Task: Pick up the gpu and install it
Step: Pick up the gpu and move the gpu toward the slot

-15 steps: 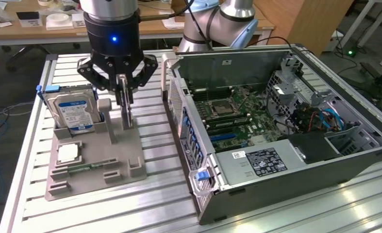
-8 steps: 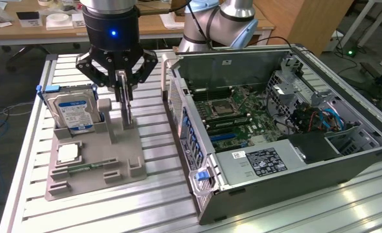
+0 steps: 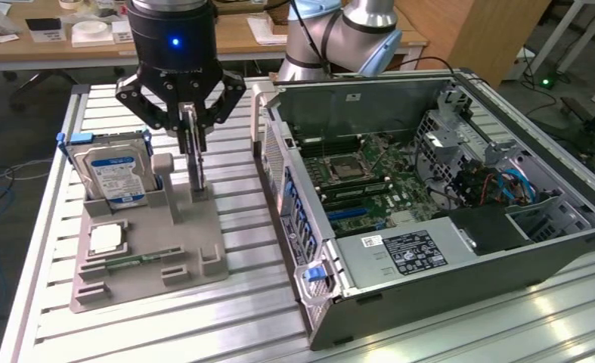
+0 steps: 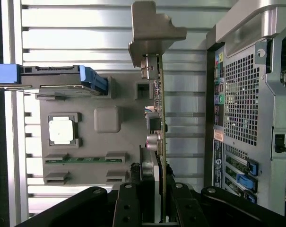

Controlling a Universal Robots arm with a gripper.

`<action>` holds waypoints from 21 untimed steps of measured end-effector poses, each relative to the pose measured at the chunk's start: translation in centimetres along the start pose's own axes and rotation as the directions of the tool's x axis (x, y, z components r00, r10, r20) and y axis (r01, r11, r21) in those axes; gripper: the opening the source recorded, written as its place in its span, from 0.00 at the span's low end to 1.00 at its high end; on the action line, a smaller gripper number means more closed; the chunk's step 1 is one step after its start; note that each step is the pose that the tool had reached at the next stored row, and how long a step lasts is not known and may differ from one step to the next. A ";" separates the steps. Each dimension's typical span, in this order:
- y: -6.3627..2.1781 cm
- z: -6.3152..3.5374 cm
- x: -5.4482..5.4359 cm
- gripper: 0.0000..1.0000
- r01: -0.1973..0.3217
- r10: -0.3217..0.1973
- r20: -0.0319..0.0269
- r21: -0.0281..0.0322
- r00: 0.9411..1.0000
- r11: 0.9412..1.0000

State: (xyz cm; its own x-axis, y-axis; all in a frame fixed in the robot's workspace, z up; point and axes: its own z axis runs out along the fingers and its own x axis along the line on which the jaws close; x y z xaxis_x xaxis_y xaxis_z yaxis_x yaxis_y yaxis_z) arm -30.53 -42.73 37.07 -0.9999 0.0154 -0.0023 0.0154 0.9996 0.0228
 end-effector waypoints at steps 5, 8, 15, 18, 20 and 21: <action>0.01 -0.43 0.0 0.28 0.001 -0.001 0.000 0.000 1.000 1.000; 0.01 -0.66 0.0 0.28 0.002 -0.002 0.000 0.000 1.000 1.000; 0.02 -1.06 0.0 0.28 0.003 -0.003 0.000 0.001 1.000 1.000; 0.03 -1.49 0.0 0.28 0.003 -0.003 0.000 0.001 1.000 1.000; 0.04 -1.81 0.0 0.28 0.003 -0.003 0.000 0.001 1.000 1.000; 0.04 -1.97 0.0 0.28 0.003 -0.003 0.000 0.001 1.000 1.000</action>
State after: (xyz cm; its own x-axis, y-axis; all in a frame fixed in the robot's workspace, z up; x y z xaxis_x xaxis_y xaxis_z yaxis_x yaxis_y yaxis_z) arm -30.53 -42.73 39.04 -0.9999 0.0120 -0.0024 0.0120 0.9997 0.0218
